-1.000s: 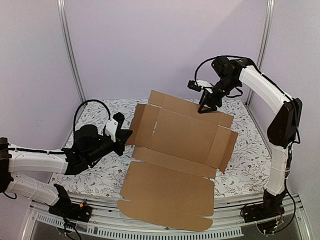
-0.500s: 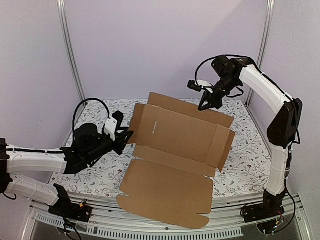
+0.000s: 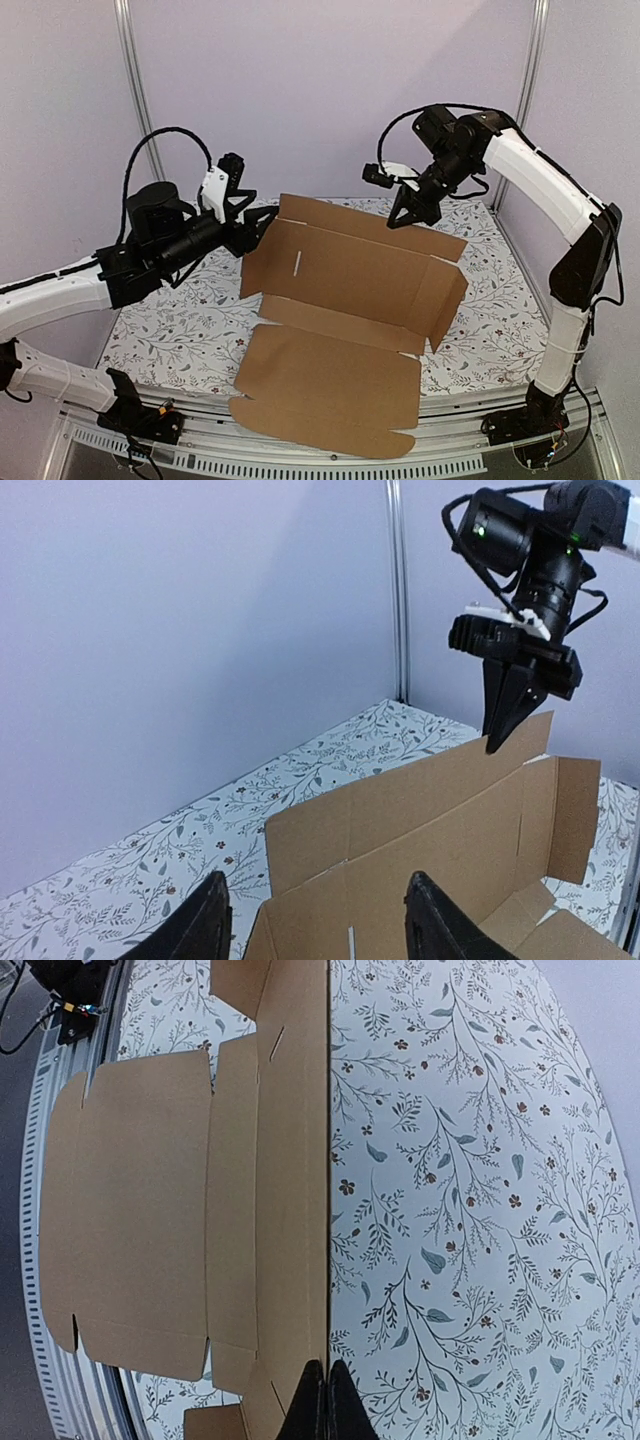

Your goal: Fold the paper box

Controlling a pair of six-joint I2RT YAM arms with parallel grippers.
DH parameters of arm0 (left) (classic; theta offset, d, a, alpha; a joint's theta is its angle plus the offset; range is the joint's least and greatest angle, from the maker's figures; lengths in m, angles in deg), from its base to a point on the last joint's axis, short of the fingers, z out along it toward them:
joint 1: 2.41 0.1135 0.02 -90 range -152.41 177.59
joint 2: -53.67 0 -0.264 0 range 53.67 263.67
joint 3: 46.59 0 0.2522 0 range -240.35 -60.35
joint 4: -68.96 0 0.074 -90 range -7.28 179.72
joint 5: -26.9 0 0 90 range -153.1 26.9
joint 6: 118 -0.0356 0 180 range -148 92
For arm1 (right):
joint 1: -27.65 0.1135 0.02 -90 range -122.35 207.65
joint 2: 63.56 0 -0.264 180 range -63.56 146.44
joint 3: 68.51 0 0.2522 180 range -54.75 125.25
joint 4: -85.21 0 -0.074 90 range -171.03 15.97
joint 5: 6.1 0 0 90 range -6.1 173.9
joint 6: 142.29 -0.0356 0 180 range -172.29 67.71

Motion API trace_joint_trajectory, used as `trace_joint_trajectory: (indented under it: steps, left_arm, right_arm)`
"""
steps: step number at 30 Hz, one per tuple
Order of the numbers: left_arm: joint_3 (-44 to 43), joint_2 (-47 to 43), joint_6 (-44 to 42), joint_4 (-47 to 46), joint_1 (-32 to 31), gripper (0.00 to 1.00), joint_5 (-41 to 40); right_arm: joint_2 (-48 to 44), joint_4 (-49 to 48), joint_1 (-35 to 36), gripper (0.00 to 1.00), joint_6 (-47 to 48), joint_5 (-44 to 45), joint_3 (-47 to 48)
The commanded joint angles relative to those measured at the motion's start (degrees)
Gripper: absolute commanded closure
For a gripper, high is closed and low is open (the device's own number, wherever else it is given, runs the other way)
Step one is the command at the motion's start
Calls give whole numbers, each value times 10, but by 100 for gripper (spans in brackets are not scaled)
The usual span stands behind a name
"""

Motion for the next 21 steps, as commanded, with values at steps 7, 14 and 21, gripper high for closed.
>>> trace_joint_trajectory:
  steps: [7, 14, 21]
  left_arm:
    - [-132, 148, -115, 162, -7, 46, 18]
    - [-145, 163, -110, 127, -7, 65, 42]
    - [-182, 149, -140, 206, -9, 53, 54]
  right_arm:
    - [-70, -51, 8, 100, -42, -2, -69]
    - [-105, -67, 8, 100, -45, -3, -108]
    - [-116, -67, 8, 100, -46, -5, -122]
